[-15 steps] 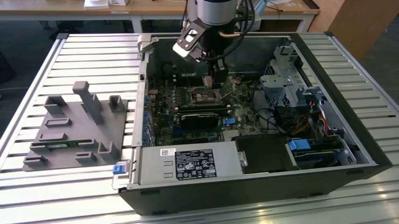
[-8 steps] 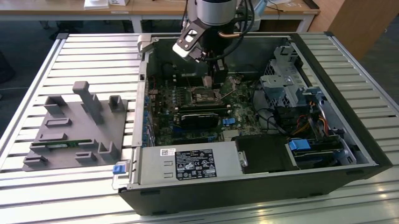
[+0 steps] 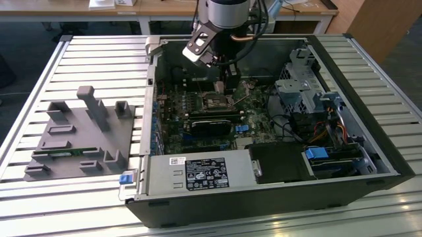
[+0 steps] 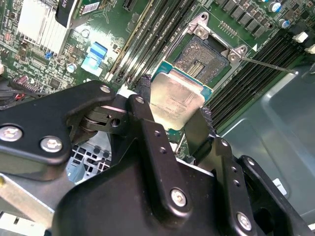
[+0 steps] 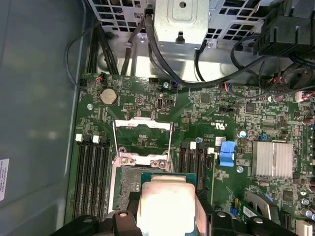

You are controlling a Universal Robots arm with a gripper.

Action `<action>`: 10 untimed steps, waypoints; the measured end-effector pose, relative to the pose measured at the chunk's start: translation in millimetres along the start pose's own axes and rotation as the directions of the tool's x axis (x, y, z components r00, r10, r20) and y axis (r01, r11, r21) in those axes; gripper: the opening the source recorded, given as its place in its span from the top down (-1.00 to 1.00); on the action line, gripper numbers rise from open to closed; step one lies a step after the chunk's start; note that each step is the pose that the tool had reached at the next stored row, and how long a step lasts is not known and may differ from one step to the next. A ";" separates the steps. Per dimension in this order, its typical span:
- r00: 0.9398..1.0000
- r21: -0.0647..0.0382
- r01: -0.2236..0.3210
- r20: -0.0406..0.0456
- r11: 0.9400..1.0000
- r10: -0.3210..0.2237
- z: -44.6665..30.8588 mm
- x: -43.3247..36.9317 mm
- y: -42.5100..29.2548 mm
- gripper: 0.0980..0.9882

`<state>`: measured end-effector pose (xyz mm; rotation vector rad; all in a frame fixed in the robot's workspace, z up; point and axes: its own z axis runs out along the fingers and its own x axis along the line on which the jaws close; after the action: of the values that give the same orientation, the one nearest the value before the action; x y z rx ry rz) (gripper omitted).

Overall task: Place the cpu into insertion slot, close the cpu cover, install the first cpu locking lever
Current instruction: 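Place the cpu into insertion slot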

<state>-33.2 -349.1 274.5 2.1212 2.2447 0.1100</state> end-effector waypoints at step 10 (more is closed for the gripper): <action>1.000 0.000 -0.001 0.007 1.000 0.001 9.9 4.2 -0.6 0.04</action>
<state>-33.2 -344.8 264.6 2.1191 2.2401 0.1016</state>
